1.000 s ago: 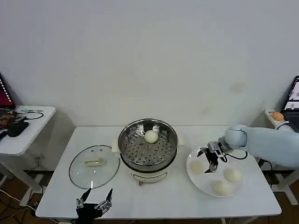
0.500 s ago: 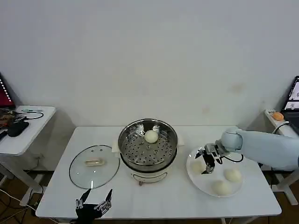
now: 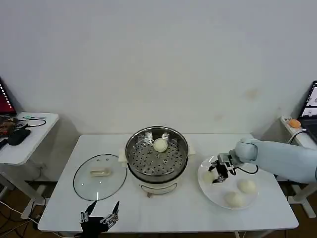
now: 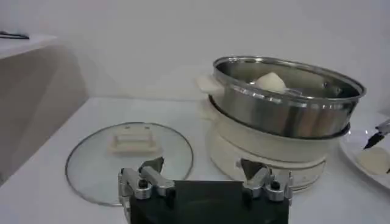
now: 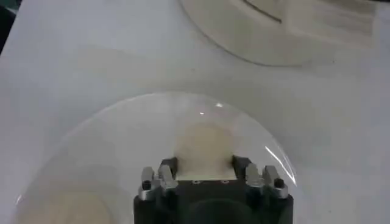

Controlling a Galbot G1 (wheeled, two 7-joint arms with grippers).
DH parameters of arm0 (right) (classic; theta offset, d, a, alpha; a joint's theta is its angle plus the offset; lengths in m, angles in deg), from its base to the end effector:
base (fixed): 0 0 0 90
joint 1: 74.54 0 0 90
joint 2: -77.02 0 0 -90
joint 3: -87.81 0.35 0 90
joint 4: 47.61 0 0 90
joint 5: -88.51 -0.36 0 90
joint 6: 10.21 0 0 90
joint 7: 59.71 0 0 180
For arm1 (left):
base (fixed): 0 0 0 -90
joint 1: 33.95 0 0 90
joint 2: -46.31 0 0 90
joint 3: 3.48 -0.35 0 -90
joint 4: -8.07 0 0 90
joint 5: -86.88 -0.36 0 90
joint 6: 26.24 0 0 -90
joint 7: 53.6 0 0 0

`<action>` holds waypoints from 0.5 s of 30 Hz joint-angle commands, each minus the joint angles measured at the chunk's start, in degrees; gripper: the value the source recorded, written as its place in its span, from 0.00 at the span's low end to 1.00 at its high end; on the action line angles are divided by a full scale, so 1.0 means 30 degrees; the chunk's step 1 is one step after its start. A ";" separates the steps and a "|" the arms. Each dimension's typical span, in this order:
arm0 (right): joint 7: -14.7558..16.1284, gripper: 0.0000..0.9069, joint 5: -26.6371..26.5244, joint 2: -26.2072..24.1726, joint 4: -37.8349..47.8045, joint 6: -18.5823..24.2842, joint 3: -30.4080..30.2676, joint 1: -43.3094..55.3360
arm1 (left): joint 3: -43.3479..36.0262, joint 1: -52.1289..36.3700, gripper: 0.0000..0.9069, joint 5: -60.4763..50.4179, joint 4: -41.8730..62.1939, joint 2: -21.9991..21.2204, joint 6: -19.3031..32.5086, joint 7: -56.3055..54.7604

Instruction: Take steamed baozi put them in steamer then cover it.

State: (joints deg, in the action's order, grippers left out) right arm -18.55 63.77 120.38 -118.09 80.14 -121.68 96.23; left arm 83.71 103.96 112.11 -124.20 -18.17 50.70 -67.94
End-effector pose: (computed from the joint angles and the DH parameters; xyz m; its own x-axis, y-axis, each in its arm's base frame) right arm 0.5039 -0.1391 -0.2511 -0.1364 -0.2872 0.9481 -0.9675 -0.1669 -0.1898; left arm 0.1019 0.0347 -0.2665 -0.9108 0.0988 0.4007 0.0714 0.9940 -0.0827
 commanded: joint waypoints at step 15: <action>0.0137 0.67 -0.1359 -0.1609 -0.3068 0.0362 -0.2896 0.5721 | 0.0067 -0.0085 1.00 0.0116 0.0094 -0.0013 -0.0058 -0.0247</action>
State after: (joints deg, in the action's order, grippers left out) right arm -18.08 60.93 116.68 -124.28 81.11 -127.00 106.19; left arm 83.91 103.65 112.41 -123.89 -18.15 50.54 -68.68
